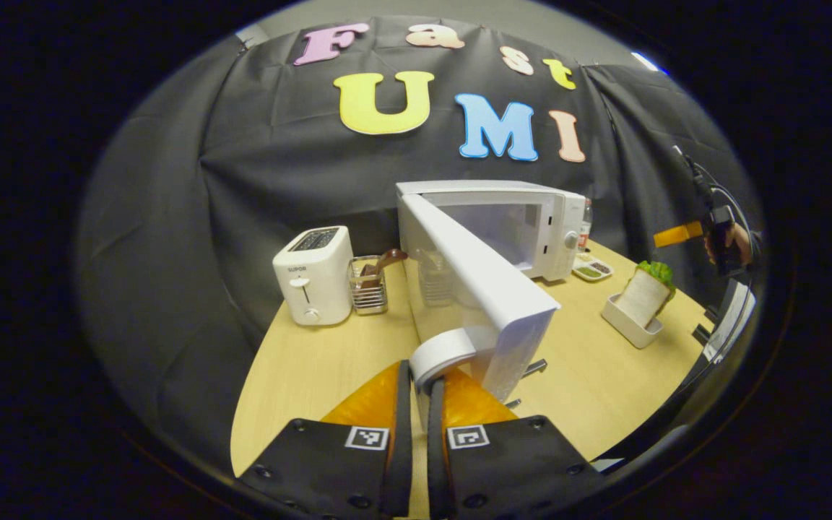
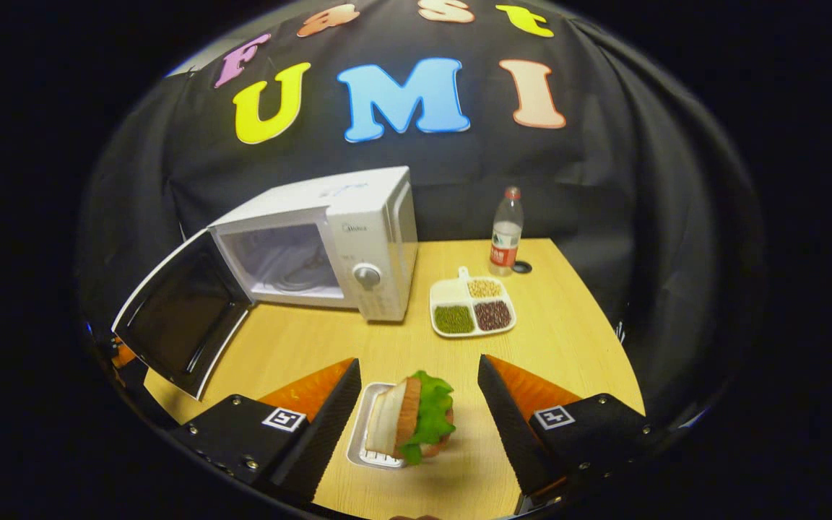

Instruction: Open the microwave oven with the left hand, put the food in, and close the microwave oven.

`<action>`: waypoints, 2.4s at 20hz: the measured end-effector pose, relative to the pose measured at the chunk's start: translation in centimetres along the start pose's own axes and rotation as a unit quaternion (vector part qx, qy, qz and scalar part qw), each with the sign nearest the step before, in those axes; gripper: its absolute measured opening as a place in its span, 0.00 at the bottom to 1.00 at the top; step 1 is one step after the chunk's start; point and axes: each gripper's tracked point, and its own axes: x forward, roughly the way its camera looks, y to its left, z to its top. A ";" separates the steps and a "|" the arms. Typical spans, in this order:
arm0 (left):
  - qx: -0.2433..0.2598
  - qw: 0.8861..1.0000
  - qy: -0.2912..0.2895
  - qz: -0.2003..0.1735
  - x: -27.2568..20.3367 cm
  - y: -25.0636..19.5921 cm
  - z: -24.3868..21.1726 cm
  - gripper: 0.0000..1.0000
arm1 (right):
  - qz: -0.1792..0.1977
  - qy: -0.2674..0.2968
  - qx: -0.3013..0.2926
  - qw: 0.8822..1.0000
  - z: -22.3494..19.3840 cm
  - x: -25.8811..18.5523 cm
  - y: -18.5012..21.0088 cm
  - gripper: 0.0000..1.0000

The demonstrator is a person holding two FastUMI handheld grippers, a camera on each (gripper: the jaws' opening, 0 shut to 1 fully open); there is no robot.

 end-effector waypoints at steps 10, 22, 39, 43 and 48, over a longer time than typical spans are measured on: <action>-0.067 0.975 -0.131 0.168 -10.6 4.8 9.7 0.91 | 0.030 0.095 0.078 0.992 -6.8 0.7 -0.2 0.98; -0.070 0.956 -0.265 0.100 -8.9 -12.2 27.8 0.98 | 0.080 0.142 0.167 0.972 -8.8 0.9 2.1 0.35; -0.055 0.959 -0.257 0.109 -8.5 -16.5 34.4 0.97 | 0.269 0.023 0.211 0.939 3.9 -3.5 11.6 0.17; -0.066 0.957 -0.266 0.094 -8.8 -13.6 35.7 0.97 | 0.309 0.001 0.291 0.905 7.5 -2.7 16.9 0.17; -0.071 0.954 -0.277 0.086 -10.0 -8.7 35.1 0.97 | 0.305 0.004 0.376 0.875 8.9 1.5 22.1 0.17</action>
